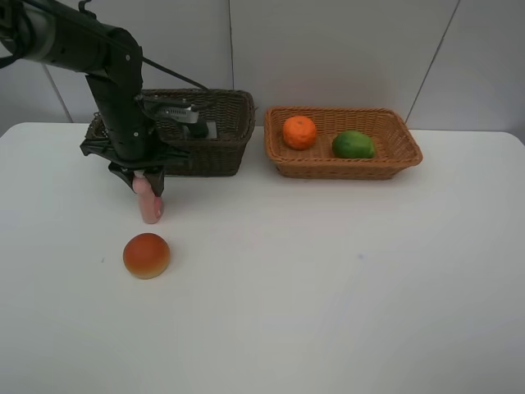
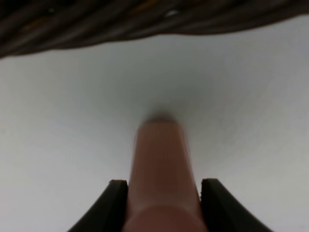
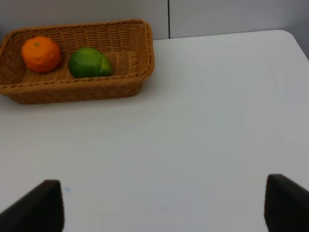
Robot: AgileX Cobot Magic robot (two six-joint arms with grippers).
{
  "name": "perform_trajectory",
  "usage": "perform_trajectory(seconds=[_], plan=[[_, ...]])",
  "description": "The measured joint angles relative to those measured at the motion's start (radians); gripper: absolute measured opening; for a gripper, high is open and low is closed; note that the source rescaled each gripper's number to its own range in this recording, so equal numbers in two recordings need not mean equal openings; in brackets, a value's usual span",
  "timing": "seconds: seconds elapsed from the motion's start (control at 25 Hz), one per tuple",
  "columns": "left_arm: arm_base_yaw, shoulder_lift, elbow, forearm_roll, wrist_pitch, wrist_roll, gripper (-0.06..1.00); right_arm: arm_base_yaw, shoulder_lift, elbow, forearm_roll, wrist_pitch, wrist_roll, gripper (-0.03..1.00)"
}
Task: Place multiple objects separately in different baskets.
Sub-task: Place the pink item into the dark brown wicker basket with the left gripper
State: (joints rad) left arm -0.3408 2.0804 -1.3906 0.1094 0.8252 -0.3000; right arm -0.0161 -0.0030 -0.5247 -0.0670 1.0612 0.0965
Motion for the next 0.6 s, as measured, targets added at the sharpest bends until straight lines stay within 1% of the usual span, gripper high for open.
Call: perform_trajectory(seconds=[0.16, 0.6], plan=[[0.0, 0.0, 0.0, 0.001, 0.001, 0.0, 0.43, 0.0, 0.0, 0.0, 0.0, 0.0, 0.0, 0.84], [-0.006, -0.064, 0.0, 0.001, 0.077, 0.016, 0.43, 0.0, 0.0, 0.0, 0.0, 0.0, 0.0, 0.84]])
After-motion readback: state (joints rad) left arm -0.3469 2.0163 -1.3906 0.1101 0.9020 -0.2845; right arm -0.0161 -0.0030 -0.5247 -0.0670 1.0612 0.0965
